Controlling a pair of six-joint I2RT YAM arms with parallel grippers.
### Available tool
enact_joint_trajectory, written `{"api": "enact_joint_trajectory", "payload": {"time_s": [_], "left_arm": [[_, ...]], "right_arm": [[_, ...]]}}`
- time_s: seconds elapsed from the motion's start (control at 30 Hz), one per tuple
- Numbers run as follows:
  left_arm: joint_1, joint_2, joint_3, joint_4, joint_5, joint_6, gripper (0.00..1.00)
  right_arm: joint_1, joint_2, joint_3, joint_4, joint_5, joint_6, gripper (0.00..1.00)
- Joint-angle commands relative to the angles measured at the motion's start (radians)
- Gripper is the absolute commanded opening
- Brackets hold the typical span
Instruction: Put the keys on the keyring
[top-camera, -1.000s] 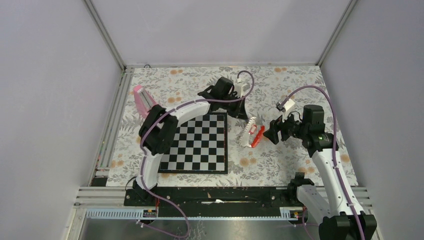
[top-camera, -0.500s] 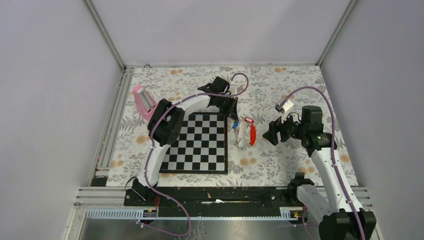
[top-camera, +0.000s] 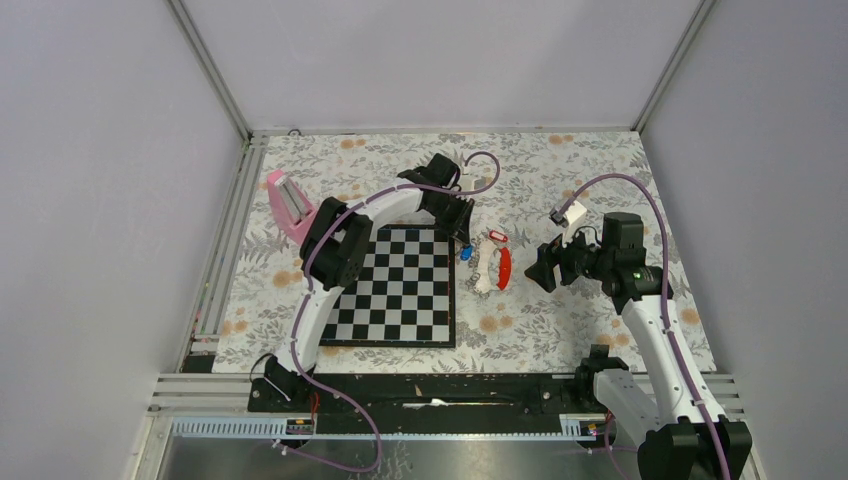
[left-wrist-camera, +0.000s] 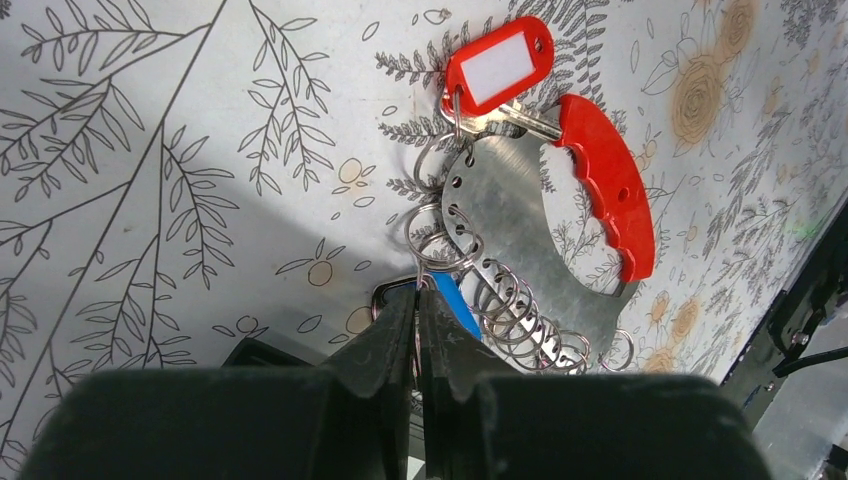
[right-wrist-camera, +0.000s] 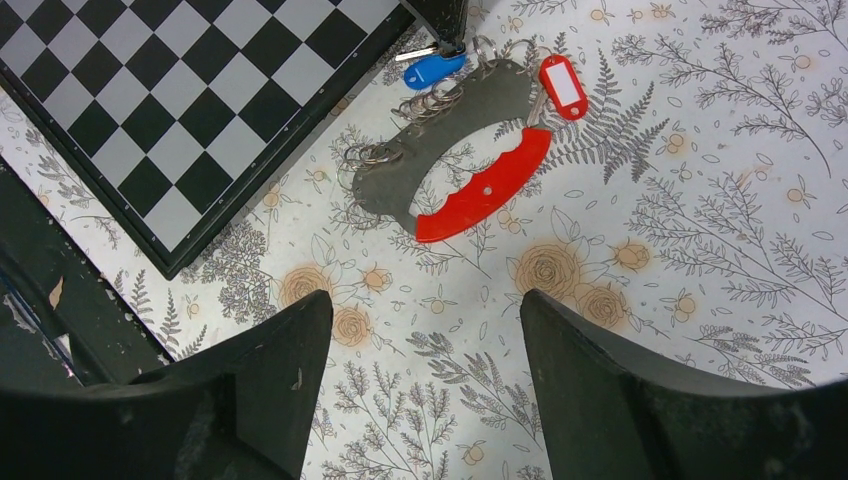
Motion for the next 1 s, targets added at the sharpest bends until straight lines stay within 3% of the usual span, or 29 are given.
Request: {"api": "enact_joint_trajectory", "payload": {"time_s": [0.0, 0.43, 0.63, 0.77, 0.97], "left_arm": [[0.004, -0.008, 0.013, -0.026, -0.035, 0.043, 0.09], [0.004, -0.073, 0.014, -0.038, -0.038, 0.067, 0.34], [0.004, -0.15, 0.011, -0.035, -0.036, 0.125, 0.53], [0.005, -0.244, -0.045, 0.031, -0.034, 0.141, 0.65], [0.058, -0.435, -0.207, 0.172, -0.072, 0.105, 0.71]], "right_arm": [[-0.005, -0.008, -0.009, 0.018, -0.008, -0.002, 0.76], [-0.003, -0.005, -0.005, 0.02, -0.008, 0.002, 0.78], [-0.005, 0.002, 0.024, 0.021, 0.002, 0.011, 0.83], [-0.003, 0.015, 0.061, 0.028, 0.01, 0.02, 0.86], [-0.003, 0.02, 0.096, 0.111, 0.07, 0.095, 0.99]]}}
